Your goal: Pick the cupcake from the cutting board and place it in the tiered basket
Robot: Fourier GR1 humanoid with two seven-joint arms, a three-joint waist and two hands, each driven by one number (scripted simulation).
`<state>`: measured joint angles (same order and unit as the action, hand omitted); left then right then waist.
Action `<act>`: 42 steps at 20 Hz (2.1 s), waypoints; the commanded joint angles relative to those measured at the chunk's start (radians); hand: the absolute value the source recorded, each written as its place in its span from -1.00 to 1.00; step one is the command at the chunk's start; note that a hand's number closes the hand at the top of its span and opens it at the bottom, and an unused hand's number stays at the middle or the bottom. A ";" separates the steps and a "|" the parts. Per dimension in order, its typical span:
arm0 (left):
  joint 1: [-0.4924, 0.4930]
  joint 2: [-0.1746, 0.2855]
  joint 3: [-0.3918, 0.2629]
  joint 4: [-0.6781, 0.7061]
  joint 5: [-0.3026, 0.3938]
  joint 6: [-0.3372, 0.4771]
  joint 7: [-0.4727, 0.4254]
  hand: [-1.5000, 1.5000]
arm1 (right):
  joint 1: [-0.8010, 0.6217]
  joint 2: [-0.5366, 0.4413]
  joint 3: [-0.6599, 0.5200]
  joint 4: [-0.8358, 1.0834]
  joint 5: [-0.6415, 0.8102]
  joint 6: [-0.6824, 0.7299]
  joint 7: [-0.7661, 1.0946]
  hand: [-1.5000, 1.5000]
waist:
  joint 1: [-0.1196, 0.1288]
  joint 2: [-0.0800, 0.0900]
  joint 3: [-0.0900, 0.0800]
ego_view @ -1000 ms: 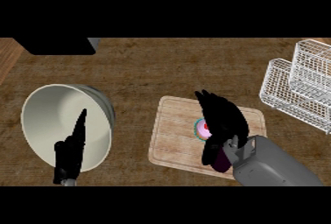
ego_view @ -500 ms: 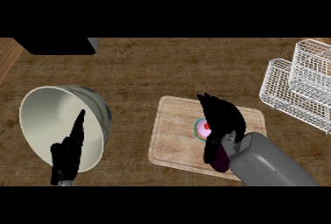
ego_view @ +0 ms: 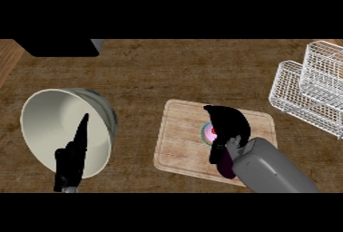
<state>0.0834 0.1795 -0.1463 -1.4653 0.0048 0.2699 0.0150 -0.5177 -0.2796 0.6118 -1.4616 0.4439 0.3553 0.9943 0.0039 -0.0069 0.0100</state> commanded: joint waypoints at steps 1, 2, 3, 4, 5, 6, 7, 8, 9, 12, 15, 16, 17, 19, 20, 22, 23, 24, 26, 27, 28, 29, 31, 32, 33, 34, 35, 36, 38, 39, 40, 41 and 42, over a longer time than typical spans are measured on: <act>-0.020 -0.045 -0.013 0.085 -0.003 -0.004 0.011 0.00 | -0.023 0.037 -0.029 0.082 0.056 -0.003 -0.001 1.00 | 0.000 0.008 -0.010; -0.005 -0.038 -0.012 0.102 -0.015 -0.006 -0.014 0.00 | 0.001 0.041 -0.018 0.060 0.058 0.014 0.010 1.00 | -0.002 0.008 -0.010; -0.010 -0.024 -0.008 0.029 -0.010 -0.009 0.052 0.00 | 0.033 0.054 -0.001 0.091 0.100 -0.032 -0.048 1.00 | 0.000 0.007 -0.010; -0.029 -0.045 0.012 0.122 -0.002 -0.006 -0.009 0.00 | 0.014 0.066 0.008 0.083 0.104 -0.007 -0.037 1.00 | -0.002 0.008 -0.010; 0.006 -0.027 0.016 0.081 0.003 -0.020 -0.010 0.00 | 0.086 -0.016 -0.015 -0.016 0.100 0.004 -0.075 1.00 | -0.007 0.006 -0.010; 0.008 -0.060 -0.011 0.109 -0.015 -0.006 -0.040 0.00 | 0.016 0.048 -0.042 0.141 0.101 -0.035 -0.143 1.00 | 0.002 0.009 -0.010; 0.083 -0.018 -0.006 -0.004 0.003 -0.033 -0.004 0.00 | 0.108 0.008 0.003 0.002 0.118 -0.016 -0.122 1.00 | -0.001 0.005 -0.010; -0.033 -0.054 -0.008 0.085 -0.020 -0.006 0.022 0.00 | 0.003 0.054 -0.004 0.117 0.149 -0.014 -0.141 1.00 | 0.000 0.009 -0.010; 0.005 -0.018 0.031 0.098 0.010 -0.042 -0.033 0.00 | 0.040 0.028 0.039 0.072 0.172 -0.001 -0.153 1.00 | -0.001 0.008 -0.010; -0.014 -0.025 0.042 0.113 0.011 -0.043 -0.030 0.00 | 0.032 0.008 0.032 0.099 0.242 -0.057 -0.240 1.00 | -0.002 0.008 -0.010; 0.014 -0.036 0.008 0.024 -0.025 -0.019 0.025 0.00 | 0.021 0.018 0.016 0.102 0.312 -0.103 -0.258 1.00 | -0.001 0.007 -0.010; 0.045 -0.056 -0.012 0.023 -0.046 0.005 0.011 0.00 | -0.011 0.109 0.004 0.110 0.308 -0.120 -0.184 1.00 | 0.002 0.007 -0.010; 0.026 -0.042 0.019 0.049 -0.022 -0.006 0.012 0.00 | 0.116 -0.119 -0.063 -0.046 0.248 -0.108 -0.277 1.00 | -0.026 0.003 -0.010; 0.060 -0.024 0.045 0.022 -0.009 0.002 0.024 0.00 | 0.232 -0.264 -0.142 -0.055 0.223 -0.171 -0.354 1.00 | -0.065 -0.002 -0.008; 0.082 -0.019 0.056 0.028 0.009 -0.014 -0.002 0.00 | 0.262 -0.330 -0.205 -0.044 0.188 -0.180 -0.402 1.00 | -0.097 -0.003 -0.008; 0.097 -0.022 0.067 -0.004 0.008 0.009 0.008 0.00 | 0.309 -0.426 -0.325 0.018 0.136 -0.209 -0.468 1.00 | -0.139 -0.001 -0.003; 0.103 0.001 0.086 -0.012 0.021 -0.005 0.016 0.00 | 0.336 -0.475 -0.382 0.010 0.095 -0.215 -0.523 1.00 | -0.132 -0.003 -0.005; 0.118 -0.020 0.076 -0.009 0.017 0.009 0.009 0.00 | 0.378 -0.511 -0.417 0.004 0.074 -0.242 -0.589 1.00 | -0.145 -0.005 -0.005; 0.113 -0.013 0.089 -0.031 0.017 0.018 0.026 0.00 | 0.400 -0.548 -0.556 -0.015 -0.046 -0.252 -0.659 1.00 | -0.149 -0.012 -0.006; 0.155 -0.013 0.071 -0.035 0.023 -0.005 0.008 0.00 | 0.404 -0.543 -0.625 -0.020 -0.109 -0.262 -0.678 1.00 | -0.141 -0.015 -0.007; 0.139 -0.020 0.073 -0.039 0.020 0.006 0.018 0.00 | 0.428 -0.568 -0.679 -0.027 -0.150 -0.259 -0.713 1.00 | -0.144 -0.014 -0.007; 0.147 -0.013 0.090 -0.013 0.031 -0.004 -0.007 0.00 | 0.457 -0.592 -0.733 -0.018 -0.185 -0.257 -0.749 1.00 | -0.143 -0.013 -0.009; 0.143 -0.005 0.090 -0.031 0.026 -0.003 0.009 0.00 | 0.469 -0.606 -0.850 -0.027 -0.298 -0.232 -0.797 1.00 | -0.151 -0.017 -0.008; 0.160 -0.012 0.076 -0.049 0.020 -0.001 0.005 0.00 | 0.460 -0.642 -0.921 -0.026 -0.346 -0.204 -0.792 1.00 | -0.140 -0.019 -0.009; 0.156 -0.021 0.067 -0.027 0.021 -0.010 -0.010 0.00 | 0.468 -0.646 -0.970 -0.044 -0.374 -0.211 -0.810 1.00 | -0.140 -0.017 -0.011; 0.150 0.005 0.099 -0.026 0.029 -0.013 0.005 0.00 | 0.508 -0.689 -1.021 -0.062 -0.388 -0.193 -0.855 1.00 | -0.150 -0.020 -0.011; 0.125 -0.033 0.059 -0.025 0.001 0.015 0.021 0.00 | 0.521 -0.716 -1.069 -0.048 -0.398 -0.181 -0.917 1.00 | -0.138 -0.013 -0.009; 0.149 0.000 0.096 -0.032 0.030 -0.013 0.004 0.00 | 0.560 -0.729 -1.121 -0.083 -0.417 -0.172 -0.926 1.00 | -0.132 -0.017 -0.011; 0.104 -0.016 0.078 -0.010 0.017 -0.014 -0.005 0.00 | 0.607 -0.781 -1.221 -0.087 -0.436 -0.127 -0.951 1.00 | -0.109 -0.010 -0.012; 0.107 -0.007 0.067 -0.033 0.019 -0.026 0.029 0.00 | 0.623 -0.811 -1.277 -0.064 -0.466 -0.080 -0.996 1.00 | -0.109 -0.010 -0.011; 0.129 -0.022 0.054 -0.018 0.006 -0.024 -0.018 0.00 | 0.647 -0.819 -1.311 -0.093 -0.451 -0.078 -0.949 1.00 | -0.079 -0.006 -0.012; 0.125 -0.031 0.041 -0.042 0.003 -0.022 -0.005 0.00 | 0.660 -0.814 -1.366 -0.080 -0.482 -0.049 -0.950 1.00 | -0.065 -0.004 -0.011; 0.091 -0.025 0.044 0.004 -0.008 -0.026 -0.008 0.00 | 0.629 -0.870 -1.414 -0.047 -0.533 0.012 -0.919 1.00 | -0.066 -0.003 -0.012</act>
<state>0.1892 0.1715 -0.0749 -1.5293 0.0072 0.2595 -0.0031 0.0818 -1.0637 -0.6286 -1.5267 -0.0002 0.2649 0.0739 -0.0890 -0.0215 0.0057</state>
